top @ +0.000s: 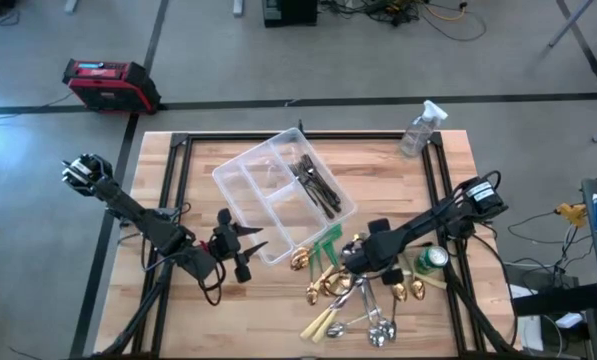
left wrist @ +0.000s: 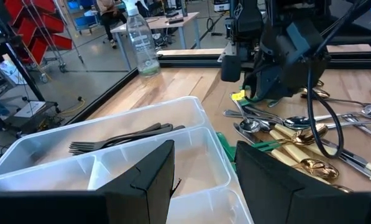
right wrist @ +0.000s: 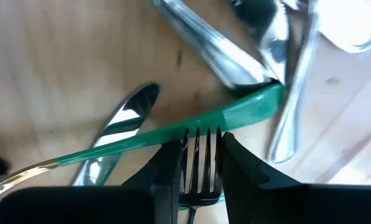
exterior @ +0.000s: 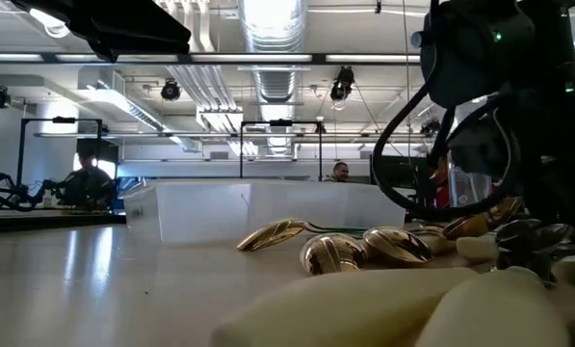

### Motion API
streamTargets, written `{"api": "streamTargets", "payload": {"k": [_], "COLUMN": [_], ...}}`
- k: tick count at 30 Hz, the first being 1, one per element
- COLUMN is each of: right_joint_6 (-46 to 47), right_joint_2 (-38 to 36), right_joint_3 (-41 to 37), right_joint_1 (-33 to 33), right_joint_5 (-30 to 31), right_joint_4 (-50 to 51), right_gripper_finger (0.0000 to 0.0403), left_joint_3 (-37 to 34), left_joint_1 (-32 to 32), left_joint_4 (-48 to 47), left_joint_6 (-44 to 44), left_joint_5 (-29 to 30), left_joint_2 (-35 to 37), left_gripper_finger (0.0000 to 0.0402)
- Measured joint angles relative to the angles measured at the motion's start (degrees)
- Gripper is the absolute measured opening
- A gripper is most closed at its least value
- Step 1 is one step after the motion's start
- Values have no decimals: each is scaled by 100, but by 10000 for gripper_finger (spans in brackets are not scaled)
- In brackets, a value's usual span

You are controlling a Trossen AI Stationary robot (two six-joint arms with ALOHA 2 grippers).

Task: Sort silverware
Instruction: Put the black fork into the transparent silverware tray

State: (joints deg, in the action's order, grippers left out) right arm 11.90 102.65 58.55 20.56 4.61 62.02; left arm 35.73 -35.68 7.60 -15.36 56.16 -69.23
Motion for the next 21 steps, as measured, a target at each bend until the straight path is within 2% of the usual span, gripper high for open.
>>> {"api": "streamTargets", "payload": {"k": [10,18,21], "right_joint_6": [-334,-535,-582], "right_joint_2": [-13,-17,-19], "right_joint_3": [701,1776,2314], "right_joint_1": [-123,-149,-149], "right_joint_5": [572,773,782], "right_joint_4": [108,713,873], "right_gripper_finger": [58,58,58], "left_joint_3": [0,2,2], "left_joint_1": [7,16,22], "left_joint_4": [11,40,252], "left_joint_6": [5,7,144], "left_joint_5": [24,21,-245], "left_joint_2": [0,-1,-4], "left_gripper_finger": [155,155,155]}}
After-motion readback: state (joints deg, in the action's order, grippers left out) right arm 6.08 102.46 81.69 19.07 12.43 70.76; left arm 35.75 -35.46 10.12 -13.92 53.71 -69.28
